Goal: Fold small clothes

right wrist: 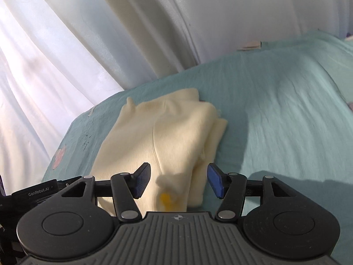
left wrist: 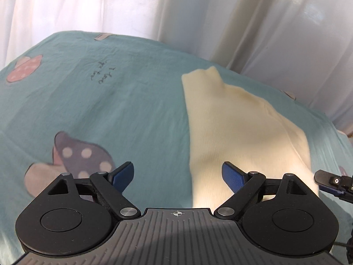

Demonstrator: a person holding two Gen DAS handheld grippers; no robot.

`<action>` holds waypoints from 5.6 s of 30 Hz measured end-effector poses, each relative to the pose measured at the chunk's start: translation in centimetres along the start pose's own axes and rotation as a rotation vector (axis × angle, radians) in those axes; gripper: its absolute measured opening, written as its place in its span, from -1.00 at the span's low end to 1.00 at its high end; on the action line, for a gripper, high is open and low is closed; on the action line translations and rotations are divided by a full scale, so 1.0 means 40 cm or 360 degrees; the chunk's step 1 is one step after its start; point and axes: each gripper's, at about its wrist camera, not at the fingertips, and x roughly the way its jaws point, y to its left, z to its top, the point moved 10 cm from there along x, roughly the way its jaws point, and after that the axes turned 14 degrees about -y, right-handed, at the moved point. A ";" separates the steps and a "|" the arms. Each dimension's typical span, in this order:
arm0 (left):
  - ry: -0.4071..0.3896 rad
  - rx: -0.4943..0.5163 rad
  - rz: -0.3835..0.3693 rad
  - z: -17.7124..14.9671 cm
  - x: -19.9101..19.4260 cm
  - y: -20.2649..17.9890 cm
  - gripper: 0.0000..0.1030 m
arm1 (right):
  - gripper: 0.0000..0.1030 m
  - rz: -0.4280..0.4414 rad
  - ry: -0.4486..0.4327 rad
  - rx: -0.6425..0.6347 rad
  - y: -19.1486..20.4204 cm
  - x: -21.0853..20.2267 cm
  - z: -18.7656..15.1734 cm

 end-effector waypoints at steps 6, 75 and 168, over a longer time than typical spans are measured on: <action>0.0011 0.0123 -0.0083 -0.084 -0.053 -0.038 0.77 | 0.08 0.0147 0.0092 0.0109 0.034 -0.010 -0.071; 0.0396 0.0460 0.0154 -0.145 -0.138 -0.041 0.97 | 0.92 -0.0445 0.0569 -0.0563 0.140 -0.114 -0.227; 0.0484 0.0432 0.0266 -0.076 -0.068 -0.048 0.97 | 0.92 -0.0669 0.0416 -0.0568 0.178 -0.060 -0.098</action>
